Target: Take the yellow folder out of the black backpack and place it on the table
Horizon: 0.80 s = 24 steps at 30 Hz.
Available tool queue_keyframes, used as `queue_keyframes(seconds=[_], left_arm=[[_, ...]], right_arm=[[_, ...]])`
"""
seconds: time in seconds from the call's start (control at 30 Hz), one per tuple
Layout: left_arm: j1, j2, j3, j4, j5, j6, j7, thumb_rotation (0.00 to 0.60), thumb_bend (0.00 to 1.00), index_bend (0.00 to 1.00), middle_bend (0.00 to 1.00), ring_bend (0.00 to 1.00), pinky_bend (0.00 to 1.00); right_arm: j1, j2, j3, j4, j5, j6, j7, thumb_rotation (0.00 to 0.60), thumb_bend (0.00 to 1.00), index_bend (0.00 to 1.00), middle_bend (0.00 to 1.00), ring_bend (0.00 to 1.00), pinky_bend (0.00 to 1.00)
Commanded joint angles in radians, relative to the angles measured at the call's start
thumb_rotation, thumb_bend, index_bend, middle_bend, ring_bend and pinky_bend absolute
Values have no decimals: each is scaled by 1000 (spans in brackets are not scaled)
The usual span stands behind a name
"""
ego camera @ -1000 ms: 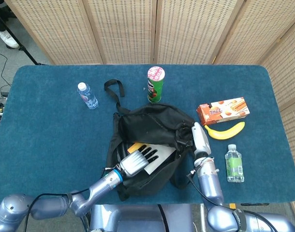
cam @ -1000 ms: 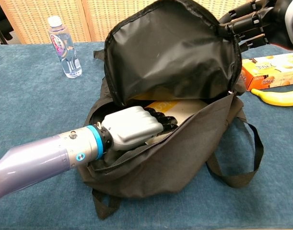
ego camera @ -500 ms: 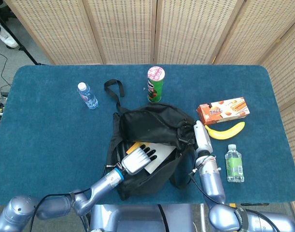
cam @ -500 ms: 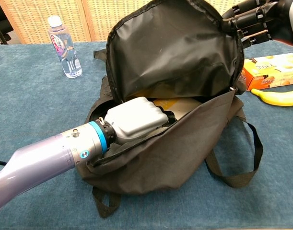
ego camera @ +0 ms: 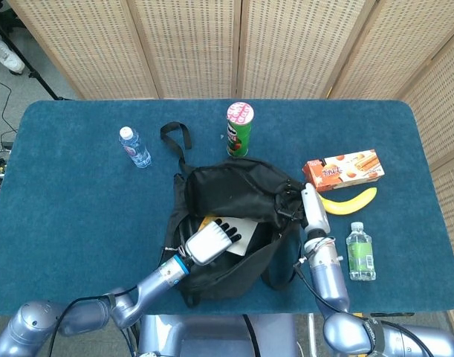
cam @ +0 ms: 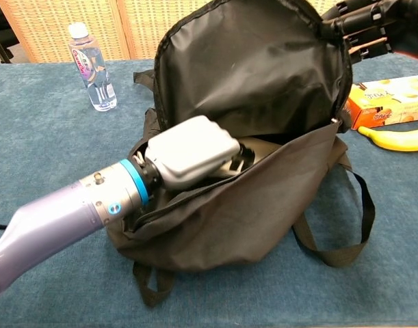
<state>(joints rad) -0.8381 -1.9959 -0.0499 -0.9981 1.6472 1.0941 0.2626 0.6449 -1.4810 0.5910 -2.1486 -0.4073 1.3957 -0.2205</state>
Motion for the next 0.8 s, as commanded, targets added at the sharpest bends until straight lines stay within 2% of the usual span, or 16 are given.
queue_keyframes(seconds=[0.03,0.2,0.4,0.8], left_arm=[[0,6,-1,12,17,28,-29,600,671,842,578,548,604],[15,41,5,-16,32,78,-75,600,672,842,579,549,604],[46,132,20,-110,44,137,-164,600,672,842,579,548,604],[108,394,25,-427,-6,152,-373,600,671,842,579,548,604]], right_arm=[[-1,8,7,-1,5,-3,8,600,749,682,639,496,418],[-6,32,29,-1,16,-2,26,600,749,682,639,496,418],[-15,66,46,7,44,-12,43,600,749,682,639,496,418],[-26,79,10,87,79,-42,64,600,749,682,639,496,418]])
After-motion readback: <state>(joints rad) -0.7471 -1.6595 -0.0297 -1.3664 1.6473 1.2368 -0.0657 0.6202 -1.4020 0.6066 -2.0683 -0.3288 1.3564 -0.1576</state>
